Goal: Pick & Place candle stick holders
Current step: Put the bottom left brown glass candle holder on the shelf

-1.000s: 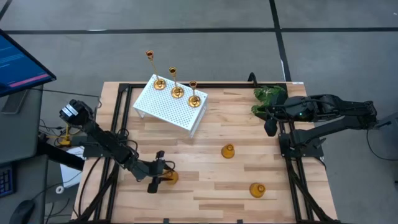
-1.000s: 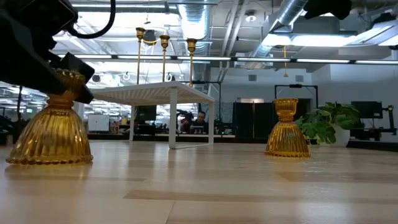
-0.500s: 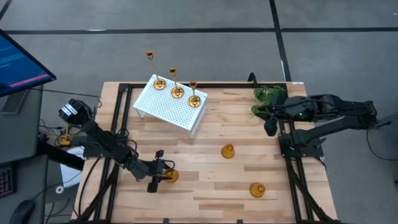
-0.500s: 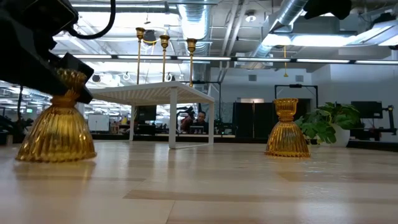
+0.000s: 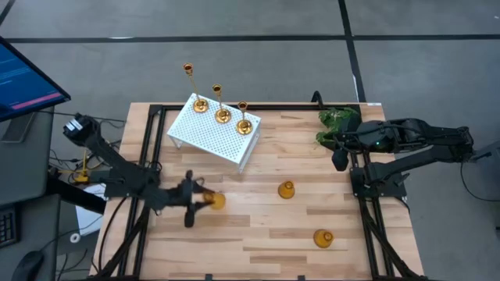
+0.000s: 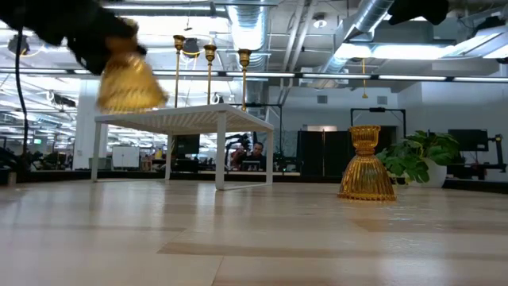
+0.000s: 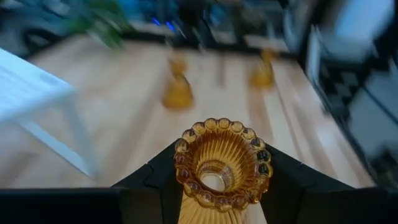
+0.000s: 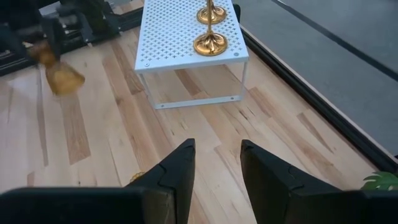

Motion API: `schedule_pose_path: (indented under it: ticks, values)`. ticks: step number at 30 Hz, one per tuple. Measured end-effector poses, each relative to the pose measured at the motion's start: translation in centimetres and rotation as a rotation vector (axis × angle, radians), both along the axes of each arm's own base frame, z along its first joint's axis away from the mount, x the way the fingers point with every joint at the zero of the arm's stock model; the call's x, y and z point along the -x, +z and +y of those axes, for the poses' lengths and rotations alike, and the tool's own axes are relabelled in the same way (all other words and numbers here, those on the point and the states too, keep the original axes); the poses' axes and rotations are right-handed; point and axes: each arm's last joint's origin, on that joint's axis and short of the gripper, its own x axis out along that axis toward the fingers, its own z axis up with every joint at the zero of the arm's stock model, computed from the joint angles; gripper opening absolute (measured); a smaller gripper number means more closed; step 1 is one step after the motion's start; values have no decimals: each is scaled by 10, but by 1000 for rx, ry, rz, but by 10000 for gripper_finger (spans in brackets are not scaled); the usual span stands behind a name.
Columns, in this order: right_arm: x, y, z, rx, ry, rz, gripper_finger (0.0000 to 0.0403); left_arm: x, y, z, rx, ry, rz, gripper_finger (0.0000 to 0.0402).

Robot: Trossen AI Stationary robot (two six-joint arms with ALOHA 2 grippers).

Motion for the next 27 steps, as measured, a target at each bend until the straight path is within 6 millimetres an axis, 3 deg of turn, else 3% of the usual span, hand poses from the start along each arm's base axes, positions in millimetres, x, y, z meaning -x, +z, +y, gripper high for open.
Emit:
schedule_pose_path:
  ticks: [9, 17, 27]
  values:
    - [0, 0, -1, 18, -9, 3, 120, 22, 52, 38, 12, 499, -169, 160]
    - [0, 0, -1, 20, -8, 4, 120, 33, 97, 64, -138, 937, -68, 157]
    - [0, 0, -1, 34, 3, 12, 120, 42, 112, 91, -87, 1146, -86, 160]
